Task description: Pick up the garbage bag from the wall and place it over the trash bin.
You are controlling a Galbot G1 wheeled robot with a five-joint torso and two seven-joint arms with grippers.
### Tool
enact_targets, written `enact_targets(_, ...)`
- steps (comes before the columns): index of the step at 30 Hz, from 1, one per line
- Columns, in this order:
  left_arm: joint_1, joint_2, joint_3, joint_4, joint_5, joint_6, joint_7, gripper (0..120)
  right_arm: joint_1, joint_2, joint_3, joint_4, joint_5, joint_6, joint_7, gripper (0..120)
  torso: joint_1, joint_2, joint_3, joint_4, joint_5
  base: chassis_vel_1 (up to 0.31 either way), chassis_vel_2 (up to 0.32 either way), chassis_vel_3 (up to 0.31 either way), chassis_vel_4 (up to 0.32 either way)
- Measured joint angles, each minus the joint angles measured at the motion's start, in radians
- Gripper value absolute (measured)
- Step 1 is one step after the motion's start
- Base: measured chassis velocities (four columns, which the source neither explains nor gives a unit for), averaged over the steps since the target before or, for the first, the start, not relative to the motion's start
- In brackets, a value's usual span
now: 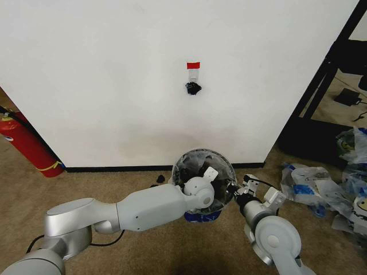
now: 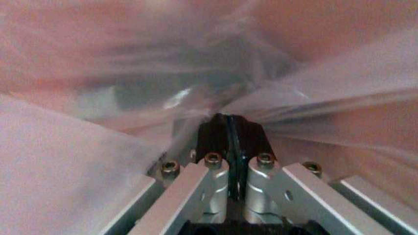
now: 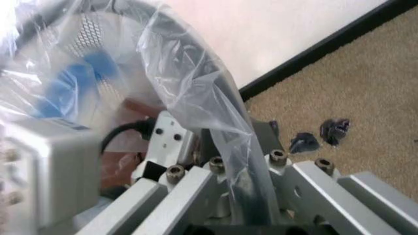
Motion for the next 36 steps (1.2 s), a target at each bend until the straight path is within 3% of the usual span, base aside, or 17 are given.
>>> enact_targets(18,0.018,0.019,-0.017,0.004,0.004,0.001,0.008,0,-0.015,0.007,-0.012,0.008,-0.028,0.002,-0.037,0,0.000,0.000,0.000,0.0000,-0.0001,0.000,0.000,0.000,0.000)
enact_targets(30,0.005,0.056,-0.020,-0.122,-0.006,0.000,0.026,0,0.037,0.025,-0.001,-0.098,-0.029,0.013,-0.009,0,0.000,0.000,0.000,0.0000,0.0000,0.000,0.000,0.000,0.000)
enact_targets(36,-0.001,0.087,-0.040,-0.201,-0.006,-0.051,0.077,0,0.071,0.046,0.000,-0.149,-0.031,0.018,-0.004,0,0.000,0.000,0.000,0.0000,-0.0001,0.000,0.000,0.000,0.000)
